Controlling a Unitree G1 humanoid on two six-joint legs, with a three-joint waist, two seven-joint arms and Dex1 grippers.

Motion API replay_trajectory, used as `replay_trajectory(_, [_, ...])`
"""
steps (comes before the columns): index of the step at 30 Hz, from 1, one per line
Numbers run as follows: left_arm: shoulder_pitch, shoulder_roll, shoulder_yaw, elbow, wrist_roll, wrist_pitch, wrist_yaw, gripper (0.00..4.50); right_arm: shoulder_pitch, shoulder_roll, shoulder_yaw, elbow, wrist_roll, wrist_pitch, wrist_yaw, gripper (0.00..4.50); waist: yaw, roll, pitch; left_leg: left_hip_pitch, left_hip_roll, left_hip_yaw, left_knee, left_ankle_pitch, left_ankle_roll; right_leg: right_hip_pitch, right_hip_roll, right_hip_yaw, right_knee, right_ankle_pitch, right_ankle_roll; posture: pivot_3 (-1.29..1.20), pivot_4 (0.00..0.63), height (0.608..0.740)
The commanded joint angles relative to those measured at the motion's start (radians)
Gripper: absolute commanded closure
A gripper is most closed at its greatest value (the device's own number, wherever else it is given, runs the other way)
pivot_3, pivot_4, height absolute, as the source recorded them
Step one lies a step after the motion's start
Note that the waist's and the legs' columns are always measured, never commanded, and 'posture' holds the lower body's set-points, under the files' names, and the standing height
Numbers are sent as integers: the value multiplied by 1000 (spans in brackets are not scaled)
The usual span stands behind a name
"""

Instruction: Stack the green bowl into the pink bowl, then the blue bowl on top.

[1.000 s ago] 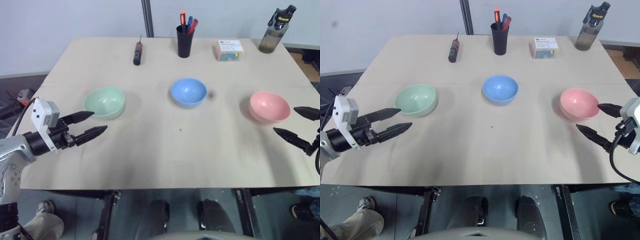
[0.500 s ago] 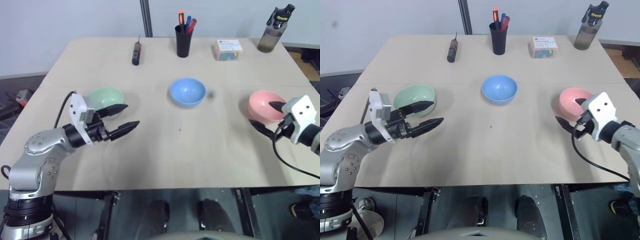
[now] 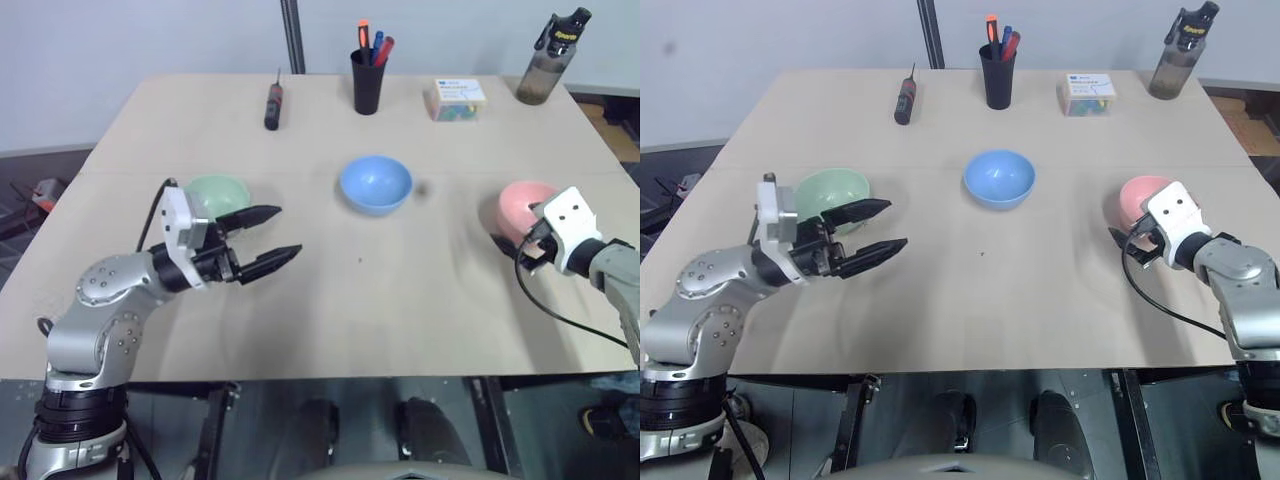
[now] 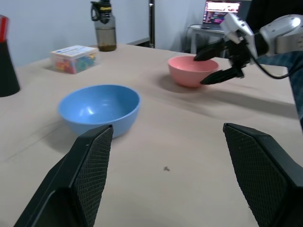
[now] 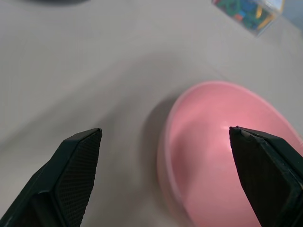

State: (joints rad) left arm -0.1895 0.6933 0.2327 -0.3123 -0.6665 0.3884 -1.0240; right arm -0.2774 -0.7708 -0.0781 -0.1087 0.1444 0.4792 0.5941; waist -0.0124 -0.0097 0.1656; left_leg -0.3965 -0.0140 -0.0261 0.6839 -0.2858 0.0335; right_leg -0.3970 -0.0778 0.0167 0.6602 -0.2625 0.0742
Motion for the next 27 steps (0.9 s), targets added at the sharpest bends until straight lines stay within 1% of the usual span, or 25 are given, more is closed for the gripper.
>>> replay_trajectory(1, [8,-3,6,-55,-11,-17,11,532,-50,8,14,53,-35,-24,-11,521,0,0,0,0,0,0,0,0,0,0,0,0,0,0,0,0,150,740])
replay_trajectory(3, [12,-6,6,-63,-13,-16,16,532,-78,16,31,97,-53,-42,-10,1127,-1,0,0,0,0,0,0,0,0,0,0,0,0,0,0,0,150,740])
replay_trajectory(6, [15,-10,6,-72,-15,-15,25,532,-110,26,50,130,-65,-47,-1,2358,-1,0,0,0,0,0,0,0,0,0,0,0,0,0,0,0,150,740])
replay_trajectory(7, [15,-12,5,-75,-15,-15,28,532,-117,27,61,141,-74,-56,4,2553,-1,0,0,0,0,0,0,0,0,0,0,0,0,0,0,0,150,740])
replay_trajectory(8, [16,-14,5,-77,-16,-15,31,532,-122,29,70,150,-81,-65,6,3118,-1,0,0,0,0,0,0,0,0,0,0,0,0,0,0,0,150,740])
replay_trajectory(10, [17,-22,0,-84,-16,-15,41,532,-134,40,82,157,-90,-70,4,3890,-1,0,0,0,0,0,0,0,0,0,0,0,0,0,0,0,150,740])
replay_trajectory(11, [17,-26,-3,-87,-15,-16,46,532,-137,45,86,156,-92,-70,6,4437,0,0,0,0,0,0,0,0,0,0,0,0,0,0,0,0,150,740])
replay_trajectory(14, [20,-38,-6,-91,-12,-18,61,532,-136,42,104,138,-111,-78,18,4437,0,0,0,0,0,0,0,0,0,0,0,0,0,0,0,0,150,740])
replay_trajectory(17, [31,-44,-4,-88,4,-20,80,532,-117,36,115,27,-85,-99,76,4437,0,1,0,0,0,0,0,1,-1,-1,0,0,0,0,0,0,150,740])
replay_trajectory(19, [38,-49,4,-79,8,-9,109,532,-109,66,110,-121,16,-18,127,4437,-3,1,0,-1,0,0,0,0,0,-1,1,0,0,0,0,0,150,740])
replay_trajectory(21, [40,-51,8,-63,26,-1,142,532,-97,81,130,-245,82,61,164,4437,-4,1,1,0,1,0,0,0,0,-1,1,0,0,0,0,0,150,740])
replay_trajectory(23, [35,-56,1,-40,70,-20,179,532,-74,85,198,-348,101,104,196,4437,-2,1,0,0,2,-1,0,-1,2,-1,2,0,1,0,0,0,150,740])
replay_trajectory(24, [26,-61,-3,-29,92,-29,199,532,-70,105,229,-382,121,129,199,4437,-1,1,0,0,2,-1,0,-1,2,-1,2,0,1,0,0,0,150,740])
replay_trajectory(27, [9,-67,-11,-16,117,-38,218,532,-81,148,308,-426,139,199,189,4437,3,0,0,0,0,-2,1,-1,2,0,0,-1,0,0,0,0,150,740])
